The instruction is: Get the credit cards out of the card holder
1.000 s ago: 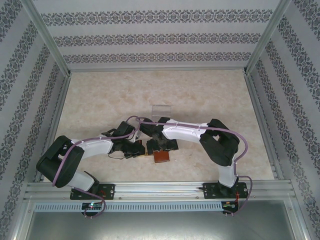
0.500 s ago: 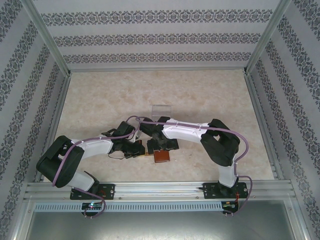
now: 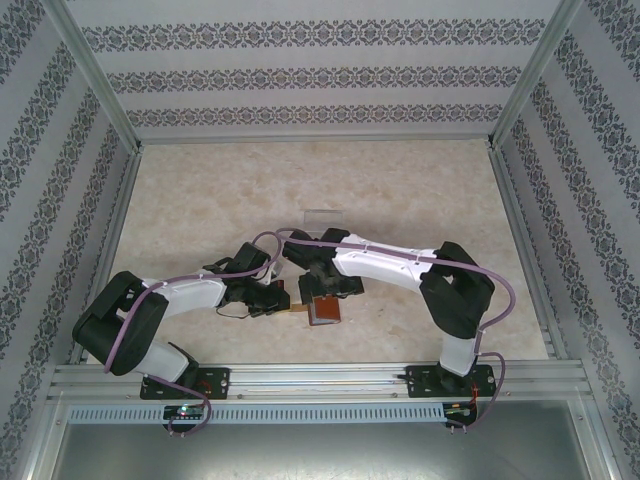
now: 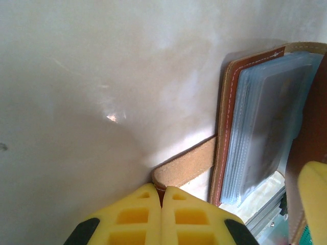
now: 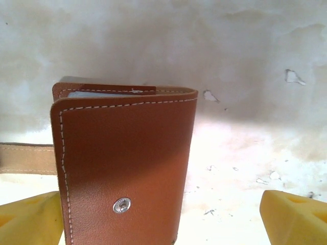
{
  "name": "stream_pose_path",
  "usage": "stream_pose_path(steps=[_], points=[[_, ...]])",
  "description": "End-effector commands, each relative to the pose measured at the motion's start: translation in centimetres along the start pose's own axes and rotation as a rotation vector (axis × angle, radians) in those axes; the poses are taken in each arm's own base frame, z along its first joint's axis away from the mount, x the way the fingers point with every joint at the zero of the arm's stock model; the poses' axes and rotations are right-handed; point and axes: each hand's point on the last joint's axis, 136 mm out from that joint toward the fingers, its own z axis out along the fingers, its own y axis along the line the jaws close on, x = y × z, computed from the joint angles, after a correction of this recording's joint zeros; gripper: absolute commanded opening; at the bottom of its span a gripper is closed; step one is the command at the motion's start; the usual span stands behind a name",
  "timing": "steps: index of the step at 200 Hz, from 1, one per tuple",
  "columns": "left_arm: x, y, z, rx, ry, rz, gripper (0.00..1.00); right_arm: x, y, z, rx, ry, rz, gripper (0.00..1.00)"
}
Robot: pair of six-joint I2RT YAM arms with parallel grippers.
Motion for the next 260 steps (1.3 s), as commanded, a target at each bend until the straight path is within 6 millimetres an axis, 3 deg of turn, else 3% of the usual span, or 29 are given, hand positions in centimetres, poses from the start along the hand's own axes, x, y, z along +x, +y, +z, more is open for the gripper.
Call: stream_pose_path(steps=[1, 60, 138, 260], points=[[0.1, 0.8, -0.5, -0.036, 0.006, -0.015, 0.00, -0.1, -1.4, -1.9, 0.051, -0.042, -0.018, 0.95], [-0.1, 0.8, -1.1, -0.060, -0.014, -0.023, 0.00, 0.1, -3.3, -2.7, 0.070, -0.056, -0.012, 0.89], [-0.5, 1.2, -2.1, -0.115, -0.049, -0.027, 0.00, 0.4, -5.1, -1.9, 0.042, -0.043, 0.015, 0.64], [-1.0, 3.9, -4.6, -0.280, -0.098, -0.061, 0.00, 0.9, -6.7, 2.1, 0.105, 0.000, 0.023, 0.71]])
